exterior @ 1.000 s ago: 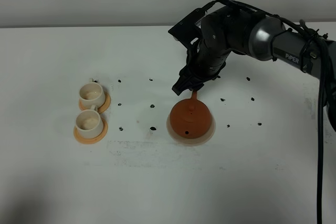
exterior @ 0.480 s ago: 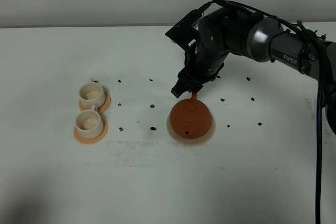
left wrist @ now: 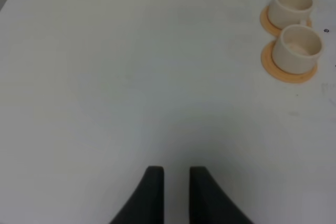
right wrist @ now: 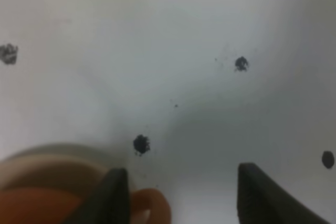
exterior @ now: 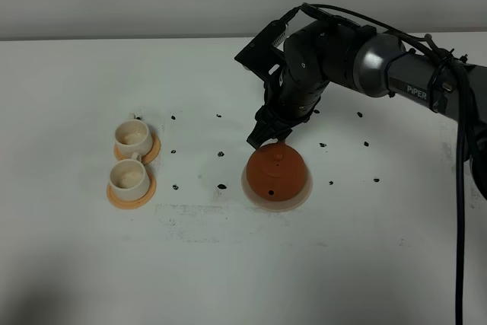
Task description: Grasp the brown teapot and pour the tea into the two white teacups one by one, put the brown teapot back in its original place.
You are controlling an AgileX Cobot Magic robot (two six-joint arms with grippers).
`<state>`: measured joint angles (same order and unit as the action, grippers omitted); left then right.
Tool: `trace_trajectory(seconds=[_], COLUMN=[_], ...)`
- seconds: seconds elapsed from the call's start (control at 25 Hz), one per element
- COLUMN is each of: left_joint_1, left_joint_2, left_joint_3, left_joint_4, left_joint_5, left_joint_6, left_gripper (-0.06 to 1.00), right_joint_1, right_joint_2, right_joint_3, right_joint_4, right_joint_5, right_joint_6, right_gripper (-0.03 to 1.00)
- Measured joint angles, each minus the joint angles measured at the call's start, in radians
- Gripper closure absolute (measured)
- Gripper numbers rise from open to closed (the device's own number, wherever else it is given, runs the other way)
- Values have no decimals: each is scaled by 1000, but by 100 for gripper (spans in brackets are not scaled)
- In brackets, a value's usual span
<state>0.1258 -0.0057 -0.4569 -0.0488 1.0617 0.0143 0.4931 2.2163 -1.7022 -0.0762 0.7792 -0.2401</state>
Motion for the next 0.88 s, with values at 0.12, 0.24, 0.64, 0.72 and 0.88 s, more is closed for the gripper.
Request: trace_trajectory(seconds=[0.12, 0.24, 0.64, 0.72, 0.88], left_joint_1=[0, 0, 0, 0, 0], left_joint_2=[0, 0, 0, 0, 0], left_joint_3=[0, 0, 0, 0, 0], left_joint_4=[0, 0, 0, 0, 0], left_joint_5=[0, 0, 0, 0, 0], left_joint_6=[0, 0, 0, 0, -1], left_gripper=[83, 83, 83, 83, 83], right_joint_1=[-5, -6, -7, -10, -17], right_joint_2=[-1, -2, -34, -38, -42], right_joint_3=[6, 9, 13, 15, 40], right_joint_4=[-5, -16, -23, -23, -23], right_joint_5=[0, 0, 31, 38, 24], right_joint_6=[-1, -1, -2, -2, -3], right_gripper=[52, 52, 52, 52, 52])
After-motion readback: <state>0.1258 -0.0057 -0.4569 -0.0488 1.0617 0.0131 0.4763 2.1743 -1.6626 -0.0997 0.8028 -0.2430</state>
